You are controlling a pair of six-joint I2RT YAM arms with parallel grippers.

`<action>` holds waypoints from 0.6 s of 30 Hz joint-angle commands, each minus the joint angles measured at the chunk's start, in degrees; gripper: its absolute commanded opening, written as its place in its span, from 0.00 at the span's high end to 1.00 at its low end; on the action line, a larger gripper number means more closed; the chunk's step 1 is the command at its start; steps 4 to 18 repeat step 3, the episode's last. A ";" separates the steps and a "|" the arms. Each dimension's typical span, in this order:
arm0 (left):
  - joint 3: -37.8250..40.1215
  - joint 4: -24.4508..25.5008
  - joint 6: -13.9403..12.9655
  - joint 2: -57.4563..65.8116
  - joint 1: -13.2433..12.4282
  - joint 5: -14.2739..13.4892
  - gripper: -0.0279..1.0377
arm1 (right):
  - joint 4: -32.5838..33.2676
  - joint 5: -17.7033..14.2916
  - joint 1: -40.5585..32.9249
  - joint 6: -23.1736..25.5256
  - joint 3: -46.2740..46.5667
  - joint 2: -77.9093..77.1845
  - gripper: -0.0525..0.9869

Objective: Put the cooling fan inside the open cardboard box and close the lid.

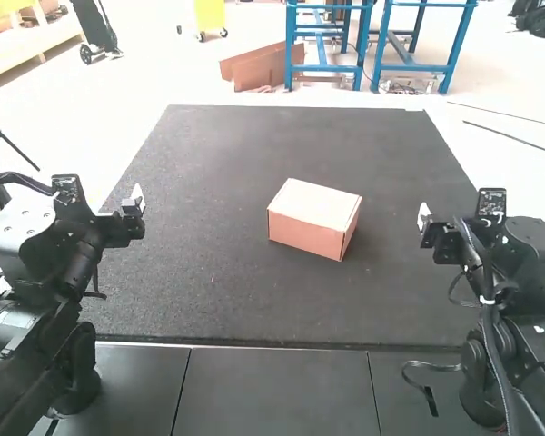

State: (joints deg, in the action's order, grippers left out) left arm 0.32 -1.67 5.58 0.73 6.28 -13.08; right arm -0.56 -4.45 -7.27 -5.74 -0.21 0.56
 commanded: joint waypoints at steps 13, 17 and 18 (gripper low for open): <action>-0.49 0.27 -3.04 -0.73 -3.38 0.43 0.07 | -0.06 0.32 0.06 2.22 0.30 -0.65 0.07; -0.49 0.27 -3.04 -0.73 -3.38 0.43 0.07 | -0.06 0.32 0.06 2.22 0.30 -0.65 0.07; -0.49 0.27 -3.04 -0.73 -3.38 0.43 0.07 | -0.06 0.32 0.06 2.22 0.30 -0.65 0.07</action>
